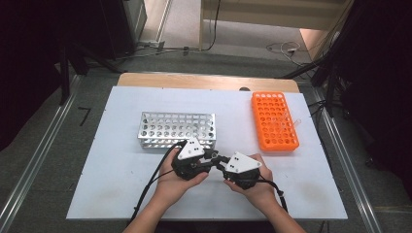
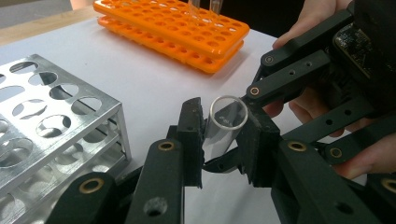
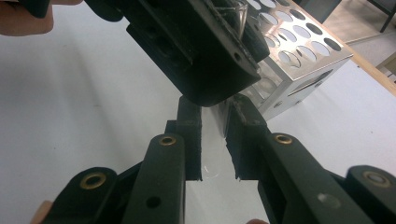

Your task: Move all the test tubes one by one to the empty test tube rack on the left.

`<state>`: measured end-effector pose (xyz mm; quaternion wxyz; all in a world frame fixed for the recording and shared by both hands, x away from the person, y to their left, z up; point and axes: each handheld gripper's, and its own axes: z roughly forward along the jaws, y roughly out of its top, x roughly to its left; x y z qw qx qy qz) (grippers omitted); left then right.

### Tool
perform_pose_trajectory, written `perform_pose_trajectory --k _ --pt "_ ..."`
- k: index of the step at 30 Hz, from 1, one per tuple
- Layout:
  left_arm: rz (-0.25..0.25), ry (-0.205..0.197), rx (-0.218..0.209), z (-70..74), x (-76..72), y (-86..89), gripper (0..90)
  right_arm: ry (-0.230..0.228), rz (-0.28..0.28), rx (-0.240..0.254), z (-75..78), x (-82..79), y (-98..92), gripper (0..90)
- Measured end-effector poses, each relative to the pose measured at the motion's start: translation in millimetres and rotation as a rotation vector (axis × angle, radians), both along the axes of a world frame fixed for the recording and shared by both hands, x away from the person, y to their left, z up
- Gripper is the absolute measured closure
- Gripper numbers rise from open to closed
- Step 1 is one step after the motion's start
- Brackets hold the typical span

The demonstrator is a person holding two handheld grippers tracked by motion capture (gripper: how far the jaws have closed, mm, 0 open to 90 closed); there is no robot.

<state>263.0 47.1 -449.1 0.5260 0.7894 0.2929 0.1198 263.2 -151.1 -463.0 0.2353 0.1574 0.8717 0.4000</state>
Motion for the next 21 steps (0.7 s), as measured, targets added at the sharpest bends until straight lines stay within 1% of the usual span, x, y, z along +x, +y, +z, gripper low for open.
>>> perform_pose_trajectory --k 3,7,10,11,12,14,15,17,18,19,21 --pt "0.002 -0.002 0.0 0.0 -0.1 0.0 74.9 0.0 -0.002 0.0 0.0 -0.1 0.1 74.6" --pt "0.005 -0.001 0.0 0.5 0.4 0.9 75.6 -0.003 -0.001 0.004 0.2 0.4 -0.3 74.6" --pt "0.01 -0.006 -0.004 0.8 0.0 0.8 75.8 -0.001 -0.005 0.012 0.6 0.5 -0.5 74.4" --pt "0.009 -0.003 -0.014 1.2 0.4 1.2 75.8 -0.001 -0.006 0.017 0.5 0.7 -0.6 74.0" --pt "0.006 -0.003 -0.011 1.7 0.6 2.2 75.8 0.006 -0.006 0.025 0.7 0.7 -1.1 73.7" --pt "0.022 -0.011 -0.013 2.3 0.8 3.4 75.9 0.026 -0.004 0.036 1.1 1.4 -2.6 69.6" --pt "0.028 -0.009 -0.019 2.9 1.3 4.7 75.8 0.026 0.0 0.045 1.2 2.2 -3.6 67.2" --pt "0.04 -0.011 -0.026 4.3 2.1 7.7 75.9 0.044 0.004 0.066 1.2 2.5 -7.0 64.6" --pt "0.04 -0.011 -0.026 4.3 2.1 7.7 75.9 0.044 0.012 0.079 1.1 3.4 -8.8 61.6" --pt "0.049 -0.016 -0.034 6.0 2.6 10.7 75.9 0.051 0.007 0.092 1.1 3.7 -10.8 59.6" --pt "0.051 -0.018 -0.038 6.8 2.9 12.0 75.9 0.065 0.0 0.117 1.3 4.5 -15.9 57.2"
